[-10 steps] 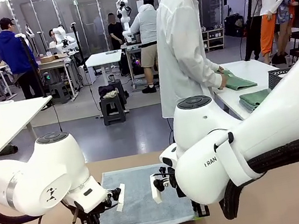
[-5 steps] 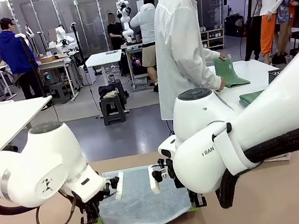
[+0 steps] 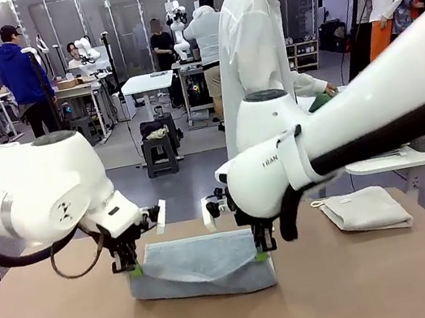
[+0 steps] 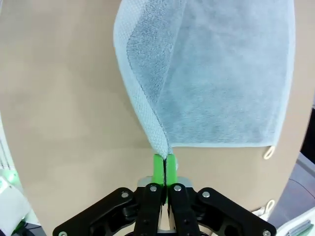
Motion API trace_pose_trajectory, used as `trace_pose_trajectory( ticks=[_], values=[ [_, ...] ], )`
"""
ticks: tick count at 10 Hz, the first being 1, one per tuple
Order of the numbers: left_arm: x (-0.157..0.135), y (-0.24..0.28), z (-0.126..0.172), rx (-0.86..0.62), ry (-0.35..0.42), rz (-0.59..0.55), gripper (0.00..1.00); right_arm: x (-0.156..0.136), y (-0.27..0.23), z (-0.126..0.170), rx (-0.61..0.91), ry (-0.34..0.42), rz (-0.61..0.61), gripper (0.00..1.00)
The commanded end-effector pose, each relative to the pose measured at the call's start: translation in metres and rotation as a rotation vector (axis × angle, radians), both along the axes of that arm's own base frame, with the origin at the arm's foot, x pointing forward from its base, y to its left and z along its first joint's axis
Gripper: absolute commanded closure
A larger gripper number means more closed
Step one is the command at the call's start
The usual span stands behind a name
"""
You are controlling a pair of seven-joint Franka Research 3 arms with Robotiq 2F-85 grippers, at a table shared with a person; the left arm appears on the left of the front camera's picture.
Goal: Fold the towels and place them in the basket.
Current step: When a person lays out a Towel with hook on the table, fold it in half twice.
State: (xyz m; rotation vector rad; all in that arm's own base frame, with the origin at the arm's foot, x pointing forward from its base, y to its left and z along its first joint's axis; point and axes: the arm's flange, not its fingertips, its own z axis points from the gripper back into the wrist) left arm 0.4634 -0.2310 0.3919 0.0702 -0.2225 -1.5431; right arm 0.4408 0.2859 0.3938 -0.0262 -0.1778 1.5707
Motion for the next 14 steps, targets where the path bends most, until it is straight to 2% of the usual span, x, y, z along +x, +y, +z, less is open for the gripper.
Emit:
trace_pose_trajectory(
  ticks=[1, 5, 7, 8, 9, 12, 13, 14],
  values=[
    [0.037, -0.008, 0.010, -0.025, 0.057, -0.029, 0.96, 0.032, 0.008, 0.009, 0.029, 0.052, 0.042, 0.99],
    [0.072, -0.016, 0.026, -0.007, 0.073, 0.039, 0.96, 0.068, 0.011, 0.023, 0.018, 0.047, -0.055, 0.99],
    [0.076, -0.012, 0.025, -0.012, 0.079, 0.058, 0.96, 0.075, 0.007, 0.022, 0.030, 0.062, -0.068, 0.99],
    [0.074, -0.010, 0.022, -0.007, 0.063, 0.005, 0.96, 0.077, 0.006, 0.021, 0.026, 0.053, -0.064, 0.99],
    [0.073, -0.010, 0.025, -0.017, 0.063, 0.039, 0.96, 0.072, 0.003, 0.024, 0.025, 0.043, -0.042, 0.99],
    [0.074, -0.010, 0.023, -0.016, 0.066, 0.033, 0.96, 0.074, 0.003, 0.021, 0.026, 0.047, -0.043, 0.99],
    [0.084, -0.006, 0.015, -0.054, 0.098, 0.020, 0.96, 0.089, -0.002, 0.011, 0.078, 0.072, -0.065, 0.99],
    [0.092, -0.005, 0.014, -0.052, 0.058, 0.021, 0.96, 0.102, -0.005, 0.006, 0.100, 0.067, -0.067, 0.99]
  ],
)
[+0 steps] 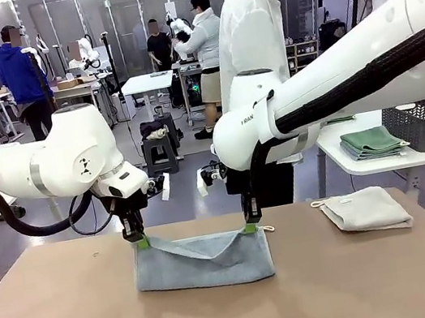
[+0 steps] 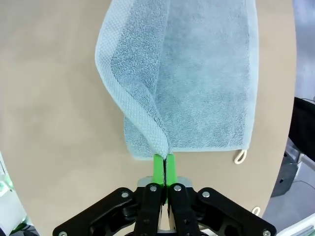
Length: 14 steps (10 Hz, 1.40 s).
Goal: Fold the towels and place them in the basket.
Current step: When a person lays out a Towel with hook on the table, fold it in half twice.
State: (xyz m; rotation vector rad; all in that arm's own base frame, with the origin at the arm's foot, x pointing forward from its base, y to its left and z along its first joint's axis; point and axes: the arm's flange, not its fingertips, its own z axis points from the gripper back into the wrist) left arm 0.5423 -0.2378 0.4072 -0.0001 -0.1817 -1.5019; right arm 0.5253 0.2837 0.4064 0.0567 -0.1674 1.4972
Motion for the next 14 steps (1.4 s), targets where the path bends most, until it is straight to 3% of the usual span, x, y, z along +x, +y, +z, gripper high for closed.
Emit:
trace_pose_trajectory(
  ticks=[1, 8, 14],
  values=[
    [0.021, 0.001, -0.002, -0.031, -0.028, -0.012, 0.96, 0.026, -0.004, -0.009, 0.067, -0.003, -0.010, 0.99],
    [0.092, -0.020, -0.007, -0.011, -0.034, 0.057, 0.96, 0.077, -0.006, -0.019, 0.039, -0.018, -0.107, 0.99],
    [0.114, -0.014, -0.031, 0.043, 0.023, 0.155, 0.96, 0.108, -0.025, -0.036, -0.002, -0.013, -0.115, 0.99]
  ],
)
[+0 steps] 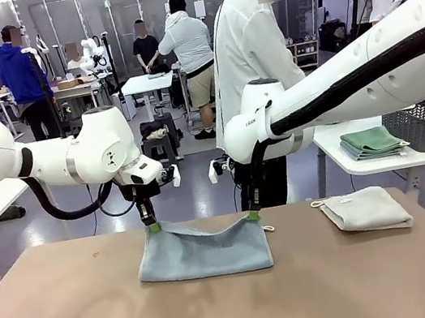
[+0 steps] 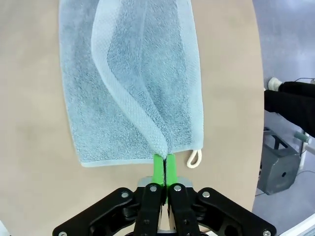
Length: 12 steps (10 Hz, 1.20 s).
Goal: Fold the towels and place them in the basket.
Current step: When a person lays out a Towel with hook on the table, fold it in half twice.
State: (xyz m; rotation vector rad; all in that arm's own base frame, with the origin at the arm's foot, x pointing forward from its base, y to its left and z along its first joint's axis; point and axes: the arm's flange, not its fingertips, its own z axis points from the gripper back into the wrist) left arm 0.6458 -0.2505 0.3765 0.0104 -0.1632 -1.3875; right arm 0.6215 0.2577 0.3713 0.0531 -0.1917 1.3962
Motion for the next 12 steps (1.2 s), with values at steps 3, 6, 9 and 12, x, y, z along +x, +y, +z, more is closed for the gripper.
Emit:
trace_pose_trajectory(
  ticks=[3, 6, 9, 12],
  values=[
    [0.012, 0.005, -0.010, 0.051, 0.062, 0.111, 0.96, 0.019, -0.003, -0.009, -0.041, -0.011, -0.039, 0.99],
    [0.020, 0.006, -0.024, 0.042, 0.083, 0.109, 0.96, 0.027, -0.001, -0.016, -0.050, -0.023, -0.047, 0.99],
    [0.026, 0.005, -0.028, 0.041, 0.057, 0.113, 0.77, 0.033, 0.000, -0.019, -0.042, -0.045, -0.034, 0.79],
    [0.019, 0.014, -0.021, 0.077, 0.018, 0.152, 0.55, 0.029, -0.003, -0.012, -0.013, -0.090, -0.021, 0.42]
  ],
)
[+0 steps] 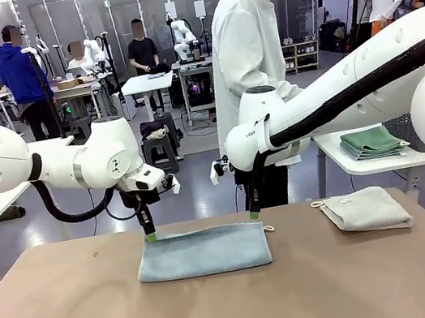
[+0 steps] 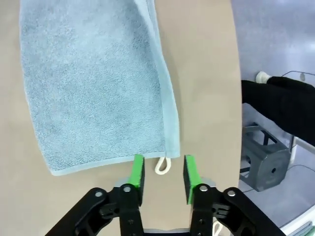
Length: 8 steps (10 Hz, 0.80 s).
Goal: Fold the towels and place them in the basket.
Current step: When a person lays out a Towel with hook on the table, fold it in half twice.
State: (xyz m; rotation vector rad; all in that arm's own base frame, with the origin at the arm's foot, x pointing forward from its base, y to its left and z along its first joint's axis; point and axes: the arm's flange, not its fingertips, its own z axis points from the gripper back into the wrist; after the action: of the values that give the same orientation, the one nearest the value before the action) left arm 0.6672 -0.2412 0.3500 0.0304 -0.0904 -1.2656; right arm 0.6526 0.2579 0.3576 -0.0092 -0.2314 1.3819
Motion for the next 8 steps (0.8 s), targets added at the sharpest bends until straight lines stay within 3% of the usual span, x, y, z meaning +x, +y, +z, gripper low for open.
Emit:
trace_pose_trajectory(
  ticks=[1, 2, 3, 4, 6, 8],
  values=[
    [-0.004, 0.012, 0.013, 0.014, -0.038, 0.017, 0.38, -0.004, -0.007, 0.009, 0.010, -0.025, -0.005, 0.39],
    [-0.012, 0.022, 0.023, -0.004, -0.044, 0.002, 0.36, -0.013, -0.010, 0.020, 0.017, -0.019, -0.008, 0.22],
    [-0.029, 0.033, 0.038, -0.038, -0.042, -0.058, 0.19, -0.032, -0.012, 0.035, 0.034, 0.002, -0.019, 0.19],
    [-0.053, 0.045, 0.056, -0.058, -0.034, -0.117, 0.17, -0.060, -0.015, 0.052, 0.031, 0.000, -0.048, 0.02],
    [-0.103, 0.075, 0.089, -0.095, -0.070, -0.241, 0.17, -0.119, -0.022, 0.085, 0.061, 0.013, -0.186, 0.02],
    [-0.132, 0.099, 0.102, -0.160, -0.132, -0.325, 0.17, -0.156, -0.022, 0.095, 0.043, -0.048, -0.304, 0.02]
  ],
)
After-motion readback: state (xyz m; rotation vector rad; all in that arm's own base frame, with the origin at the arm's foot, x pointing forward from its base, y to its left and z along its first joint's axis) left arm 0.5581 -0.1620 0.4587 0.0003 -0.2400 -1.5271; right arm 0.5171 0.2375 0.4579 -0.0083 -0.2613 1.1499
